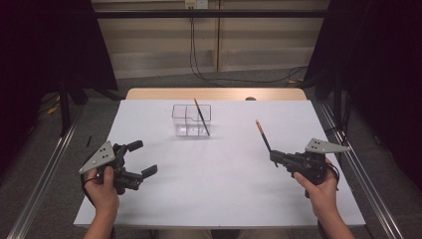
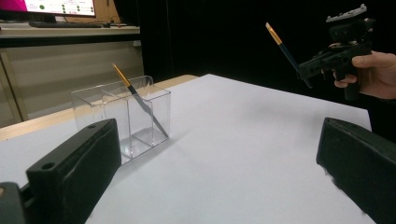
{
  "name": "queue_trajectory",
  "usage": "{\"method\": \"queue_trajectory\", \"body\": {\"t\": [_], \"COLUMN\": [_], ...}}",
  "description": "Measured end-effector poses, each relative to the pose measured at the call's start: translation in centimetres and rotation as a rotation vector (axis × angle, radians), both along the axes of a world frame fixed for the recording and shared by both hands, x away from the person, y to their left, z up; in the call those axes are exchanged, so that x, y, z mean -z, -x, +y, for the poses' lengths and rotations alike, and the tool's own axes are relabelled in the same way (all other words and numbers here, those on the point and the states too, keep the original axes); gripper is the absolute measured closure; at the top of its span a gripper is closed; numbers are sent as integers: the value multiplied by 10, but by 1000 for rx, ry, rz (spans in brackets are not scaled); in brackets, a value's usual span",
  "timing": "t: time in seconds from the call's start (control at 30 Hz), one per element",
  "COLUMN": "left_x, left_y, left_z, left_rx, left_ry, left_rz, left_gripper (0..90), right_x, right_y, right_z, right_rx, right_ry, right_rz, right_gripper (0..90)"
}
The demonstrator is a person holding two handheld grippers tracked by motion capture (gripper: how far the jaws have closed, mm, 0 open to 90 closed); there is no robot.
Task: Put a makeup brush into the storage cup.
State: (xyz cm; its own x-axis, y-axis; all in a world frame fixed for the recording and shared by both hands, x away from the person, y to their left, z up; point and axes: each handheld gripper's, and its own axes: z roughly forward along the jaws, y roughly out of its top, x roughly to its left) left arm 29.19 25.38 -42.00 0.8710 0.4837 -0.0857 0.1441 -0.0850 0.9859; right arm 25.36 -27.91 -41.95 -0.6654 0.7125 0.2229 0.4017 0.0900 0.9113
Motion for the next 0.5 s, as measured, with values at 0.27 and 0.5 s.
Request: {"method": "queue_trajectory", "body": {"t": [0.27,0.5], "left_x": [0,0], "left_y": [0,-1], "left_z": [-1,-2], "left_rx": [5,8], "left_ry": [2,3], "left_rz": [4,5], "left_gripper": [0,0], "right_x": [-1,-4], "right_y": [0,0], "right_z": [0,2], "right_rx": [-4,-2], "right_ry": [-30,-50], "right_rz": [-63,-104], "right_gripper": [848,848]}}
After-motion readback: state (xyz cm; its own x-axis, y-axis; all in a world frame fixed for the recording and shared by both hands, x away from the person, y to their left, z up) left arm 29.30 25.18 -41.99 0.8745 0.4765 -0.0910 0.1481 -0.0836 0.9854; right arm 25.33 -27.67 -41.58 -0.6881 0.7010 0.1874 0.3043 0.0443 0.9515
